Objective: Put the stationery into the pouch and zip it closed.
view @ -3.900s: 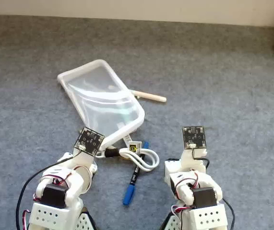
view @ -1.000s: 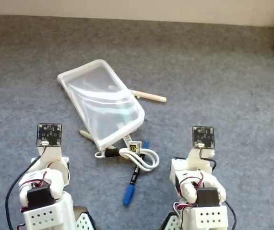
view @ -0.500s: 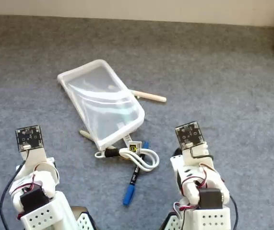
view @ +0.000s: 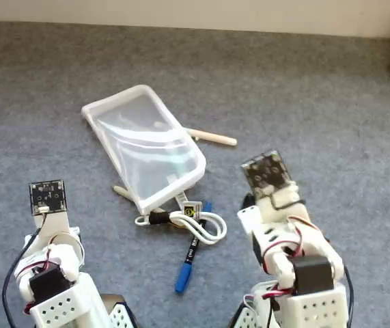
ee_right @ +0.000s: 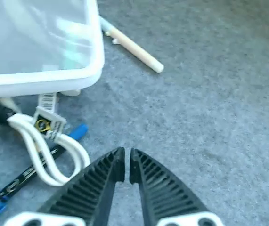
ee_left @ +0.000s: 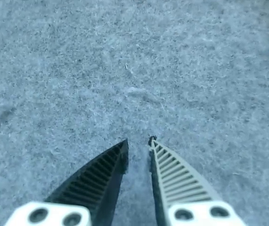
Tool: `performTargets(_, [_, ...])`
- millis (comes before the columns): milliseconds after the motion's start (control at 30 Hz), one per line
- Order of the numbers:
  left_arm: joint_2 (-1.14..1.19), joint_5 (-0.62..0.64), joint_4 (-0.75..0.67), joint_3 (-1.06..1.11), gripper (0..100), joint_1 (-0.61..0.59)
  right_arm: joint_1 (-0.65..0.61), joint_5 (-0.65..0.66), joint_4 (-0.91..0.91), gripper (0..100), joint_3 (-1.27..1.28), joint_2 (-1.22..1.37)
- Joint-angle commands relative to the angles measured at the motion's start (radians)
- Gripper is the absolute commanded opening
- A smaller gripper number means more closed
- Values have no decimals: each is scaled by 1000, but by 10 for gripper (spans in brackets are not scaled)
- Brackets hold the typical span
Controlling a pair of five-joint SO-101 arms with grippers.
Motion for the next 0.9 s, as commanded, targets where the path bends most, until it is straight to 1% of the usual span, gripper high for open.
performTargets(0, [-13,-12,-21,-12,88,-12,-136,11,54,33,-128,156])
performTargets(67, [-13,-12,-21,-12,88,-12,-193,9,73,50,-157,236])
performTargets(167, [-13,-12,-21,-12,88,-12,-255,9,77,111,-182,338])
performTargets(300, [-13,-12,-21,-12,88,-12,-354,9,53,160,-183,432])
performTargets(533, [-13,-12,-21,-10,88,-12,-469,9,-42,163,-185,542])
performTargets(667, [-13,-12,-21,-10,88,-12,-504,-41,-73,163,-226,619])
performTargets(867, [-13,-12,-21,-10,88,-12,-538,-44,-79,163,-341,754])
